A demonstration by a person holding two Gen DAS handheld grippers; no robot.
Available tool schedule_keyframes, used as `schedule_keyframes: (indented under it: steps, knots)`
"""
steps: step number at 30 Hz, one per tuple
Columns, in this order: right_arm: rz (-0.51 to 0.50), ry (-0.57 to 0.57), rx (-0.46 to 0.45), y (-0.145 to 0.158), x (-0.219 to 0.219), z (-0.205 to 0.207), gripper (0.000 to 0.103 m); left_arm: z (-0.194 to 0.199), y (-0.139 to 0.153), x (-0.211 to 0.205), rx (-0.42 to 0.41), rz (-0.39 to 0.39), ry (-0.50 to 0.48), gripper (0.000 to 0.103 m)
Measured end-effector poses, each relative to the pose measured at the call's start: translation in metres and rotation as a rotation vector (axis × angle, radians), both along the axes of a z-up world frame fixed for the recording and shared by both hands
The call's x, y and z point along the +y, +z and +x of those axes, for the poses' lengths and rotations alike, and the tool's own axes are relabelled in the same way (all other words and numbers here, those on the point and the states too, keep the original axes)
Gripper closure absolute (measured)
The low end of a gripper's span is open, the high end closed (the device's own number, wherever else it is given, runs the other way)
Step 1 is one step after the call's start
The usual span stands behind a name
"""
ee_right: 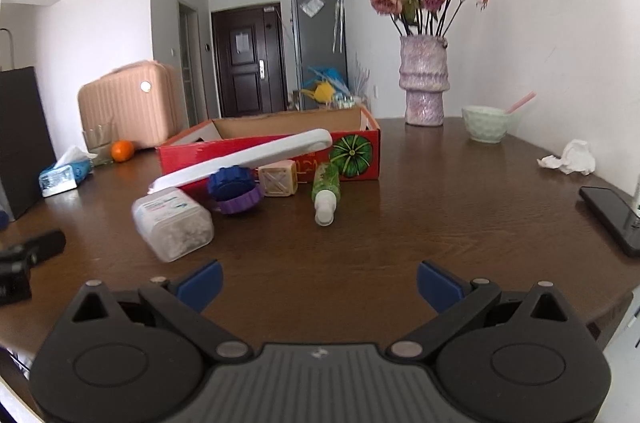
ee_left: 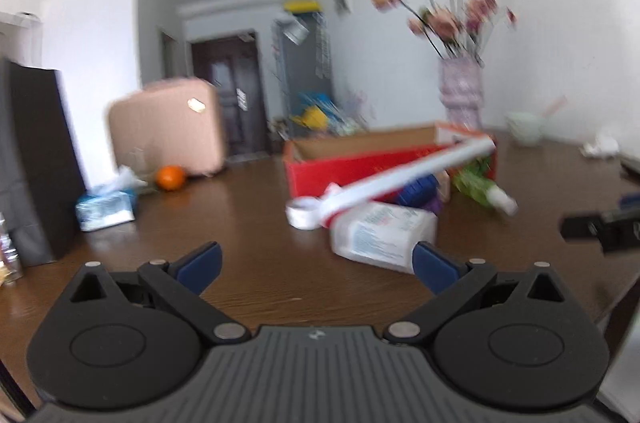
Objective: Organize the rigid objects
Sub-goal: 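Reach the left gripper to the red-and-white lint roller and grasp it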
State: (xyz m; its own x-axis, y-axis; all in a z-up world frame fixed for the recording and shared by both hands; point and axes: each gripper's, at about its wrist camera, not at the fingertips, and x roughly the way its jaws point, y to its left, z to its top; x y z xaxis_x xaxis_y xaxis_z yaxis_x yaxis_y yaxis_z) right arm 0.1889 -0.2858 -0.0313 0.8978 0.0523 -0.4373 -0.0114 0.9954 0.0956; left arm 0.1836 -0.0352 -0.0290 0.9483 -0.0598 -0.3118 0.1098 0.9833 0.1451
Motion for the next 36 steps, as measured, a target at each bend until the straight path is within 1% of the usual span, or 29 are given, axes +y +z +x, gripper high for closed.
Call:
schedule_keyframes:
  steps: [2,4,6,8,10,11,12,13,16,18,19,20,21,23,26,28,29,30,32,36]
  knots:
    - [0.011,0.002,0.003,0.002,-0.006,0.019,0.0,0.023,0.004,-0.002,0.055,-0.007,-0.033,0.0]
    - [0.026,0.002,-0.007,0.008,-0.013,0.04,0.0,0.049,0.01,-0.001,0.09,-0.049,-0.04,0.0]
    - [0.054,-0.006,-0.016,0.013,-0.022,0.064,0.0,0.081,0.017,0.004,0.139,-0.113,-0.034,0.0]
    - [0.108,-0.008,-0.013,0.017,-0.032,0.091,0.001,0.116,0.019,0.011,0.207,-0.192,-0.014,0.0]
    - [0.173,0.007,-0.003,0.021,-0.041,0.116,0.009,0.149,0.019,0.021,0.284,-0.281,0.006,0.0]
    - [0.201,0.016,-0.002,0.023,-0.044,0.126,0.016,0.163,0.018,0.028,0.311,-0.332,0.002,0.0]
    - [0.224,0.025,-0.002,0.023,-0.046,0.136,0.019,0.175,0.017,0.032,0.33,-0.373,-0.01,0.0]
    - [0.249,0.034,0.0,0.023,-0.048,0.145,0.021,0.186,0.015,0.036,0.344,-0.405,-0.024,0.0]
    - [0.336,0.067,0.003,0.016,-0.055,0.168,0.027,0.21,0.01,0.039,0.384,-0.463,-0.027,0.0]
    - [0.393,0.107,0.021,0.007,-0.059,0.18,0.035,0.219,0.005,0.04,0.415,-0.498,-0.043,0.003]
    - [0.424,0.125,0.028,0.002,-0.061,0.185,0.037,0.221,0.002,0.041,0.435,-0.524,-0.05,0.006]
    - [0.45,0.136,0.038,-0.002,-0.062,0.189,0.046,0.224,-0.002,0.042,0.454,-0.553,-0.057,0.009]
    - [0.462,0.143,0.046,-0.005,-0.062,0.192,0.056,0.225,-0.005,0.043,0.468,-0.587,-0.067,0.01]
    - [0.451,0.136,0.063,-0.009,-0.061,0.199,0.067,0.227,-0.009,0.046,0.47,-0.624,-0.068,0.013]
    - [0.442,0.106,0.049,-0.012,-0.066,0.203,0.068,0.229,-0.009,0.046,0.448,-0.622,-0.053,0.013]
    - [0.461,0.08,0.036,-0.011,-0.074,0.205,0.059,0.232,-0.01,0.047,0.462,-0.641,-0.056,0.013]
    - [0.483,0.072,0.026,-0.01,-0.08,0.206,0.048,0.233,-0.011,0.047,0.471,-0.653,-0.06,0.013]
    - [0.512,0.068,0.015,-0.009,-0.085,0.207,0.041,0.234,-0.011,0.047,0.473,-0.66,-0.061,0.012]
    - [0.548,0.07,0.001,-0.007,-0.095,0.212,0.039,0.236,-0.011,0.045,0.457,-0.654,-0.059,0.011]
    - [0.533,0.065,0.035,-0.007,-0.095,0.228,0.04,0.24,-0.012,0.041,0.459,-0.659,-0.077,0.011]
